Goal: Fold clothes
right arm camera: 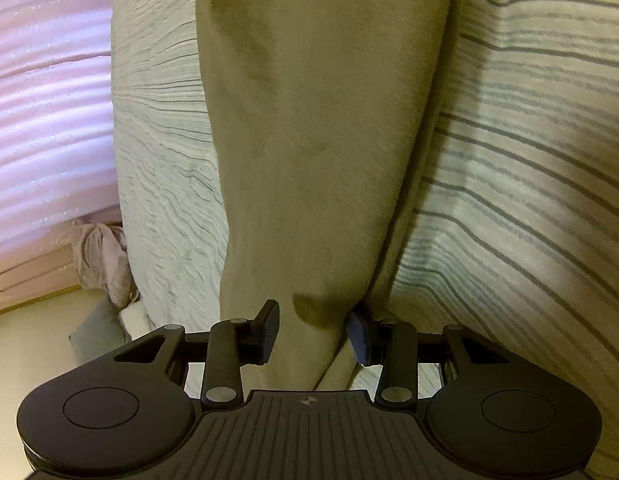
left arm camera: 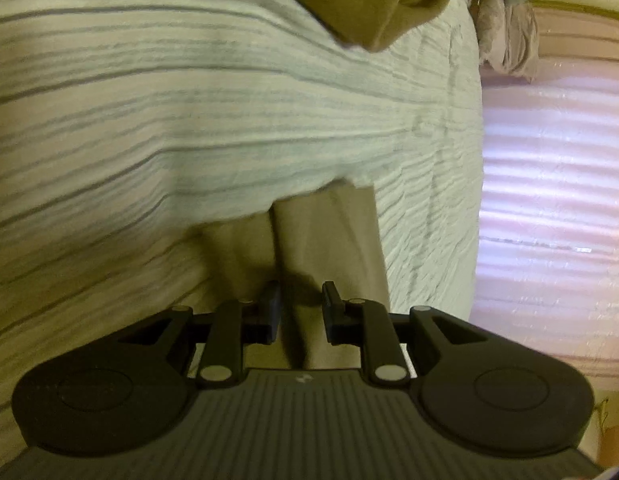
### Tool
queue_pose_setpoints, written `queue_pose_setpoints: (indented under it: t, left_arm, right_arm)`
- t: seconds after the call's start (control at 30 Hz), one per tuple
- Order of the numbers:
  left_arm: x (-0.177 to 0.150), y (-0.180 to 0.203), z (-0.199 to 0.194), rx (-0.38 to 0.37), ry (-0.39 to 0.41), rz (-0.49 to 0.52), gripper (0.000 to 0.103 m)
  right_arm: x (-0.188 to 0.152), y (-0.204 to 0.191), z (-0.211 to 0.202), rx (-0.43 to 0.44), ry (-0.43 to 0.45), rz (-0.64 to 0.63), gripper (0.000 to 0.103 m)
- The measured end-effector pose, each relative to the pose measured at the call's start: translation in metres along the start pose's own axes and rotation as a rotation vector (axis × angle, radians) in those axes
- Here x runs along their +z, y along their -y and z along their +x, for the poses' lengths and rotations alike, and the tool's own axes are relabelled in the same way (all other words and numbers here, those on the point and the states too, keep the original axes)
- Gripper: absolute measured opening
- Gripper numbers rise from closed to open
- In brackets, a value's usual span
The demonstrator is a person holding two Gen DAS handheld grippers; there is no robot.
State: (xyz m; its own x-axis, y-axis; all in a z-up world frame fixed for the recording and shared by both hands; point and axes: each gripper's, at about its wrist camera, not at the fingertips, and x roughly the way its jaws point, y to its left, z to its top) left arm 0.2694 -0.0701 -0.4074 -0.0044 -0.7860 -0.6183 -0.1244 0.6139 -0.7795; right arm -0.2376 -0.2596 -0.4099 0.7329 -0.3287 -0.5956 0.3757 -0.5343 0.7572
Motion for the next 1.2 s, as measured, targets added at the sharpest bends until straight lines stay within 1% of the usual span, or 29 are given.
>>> queue_pose_setpoints:
  t: [0.07,0.1,0.13,0.17,0.2,0.23,0.3,0.37,0.57,0.7,0.83,0.9,0.93,0.97,1.0,1.03,1.07,1.1,1.17,1.2]
  left_arm:
    - [0.004,0.002,0.002,-0.006,0.004,0.018,0.012]
    - [0.005,0.005,0.002,-0.014,0.003,0.036,0.001]
    - [0.006,0.008,0.000,-0.026,0.000,0.065,0.001]
    - [0.006,0.011,-0.003,-0.043,-0.001,0.092,0.001]
    - [0.006,0.014,-0.008,-0.066,0.001,0.118,0.001]
    - [0.006,0.017,-0.014,-0.087,0.004,0.145,0.001]
    - [0.003,0.021,-0.028,-0.123,0.012,0.203,0.001]
    - [0.000,0.022,-0.039,-0.126,0.014,0.257,0.001]
    - [-0.001,0.006,-0.045,-0.041,0.007,0.348,0.001]
    - [0.003,0.006,-0.036,0.005,0.007,0.387,0.001]
    - [0.003,0.006,-0.022,0.079,-0.009,0.445,0.002]
    - [0.000,0.012,-0.022,0.105,-0.002,0.472,0.005]
    - [-0.002,0.015,-0.024,0.120,0.004,0.489,0.008]
    - [-0.005,0.018,-0.028,0.138,0.013,0.501,0.009]
    - [-0.007,0.020,-0.033,0.158,0.022,0.508,0.010]
    - [-0.010,0.023,-0.038,0.175,0.029,0.517,0.010]
    - [-0.012,0.027,-0.044,0.194,0.037,0.530,0.010]
    - [-0.014,0.030,-0.049,0.205,0.044,0.542,0.010]
    - [-0.025,0.038,-0.060,0.195,0.051,0.568,0.009]
    - [-0.031,0.045,-0.062,0.178,0.045,0.581,0.009]
  right_arm:
    - [0.000,-0.002,0.001,0.001,0.003,-0.013,0.041]
    - [-0.001,-0.003,0.000,0.000,0.003,-0.024,0.027]
    - [-0.001,-0.006,-0.001,-0.005,0.006,-0.051,0.011]
    - [-0.001,-0.008,-0.002,-0.010,0.009,-0.078,0.011]
    - [-0.002,-0.011,-0.003,-0.013,0.012,-0.103,0.008]
    - [-0.002,-0.014,-0.006,0.003,0.010,-0.117,0.004]
    - [-0.002,-0.019,-0.012,0.034,0.006,-0.146,0.002]
    - [-0.004,-0.023,-0.018,0.034,0.007,-0.182,0.002]
    - [-0.011,-0.016,-0.023,-0.010,0.002,-0.228,0.001]
    - [-0.018,-0.014,-0.014,-0.044,-0.013,-0.260,0.001]
    - [-0.025,-0.015,-0.005,-0.132,0.012,-0.348,0.002]
    - [-0.028,-0.019,-0.007,-0.147,0.002,-0.363,0.003]
    - [-0.029,-0.021,-0.008,-0.154,-0.003,-0.370,0.004]
    - [-0.028,-0.023,-0.012,-0.157,-0.006,-0.367,0.009]
    - [-0.026,-0.024,-0.019,-0.162,0.001,-0.359,0.027]
    - [-0.024,-0.025,-0.027,-0.164,0.011,-0.349,0.052]
    - [-0.019,-0.024,-0.039,-0.150,0.039,-0.330,0.056]
    - [-0.014,-0.023,-0.050,-0.136,0.065,-0.312,0.055]
    - [0.000,-0.020,-0.070,-0.100,0.106,-0.283,0.055]
    - [0.008,-0.019,-0.080,-0.066,0.128,-0.272,0.054]
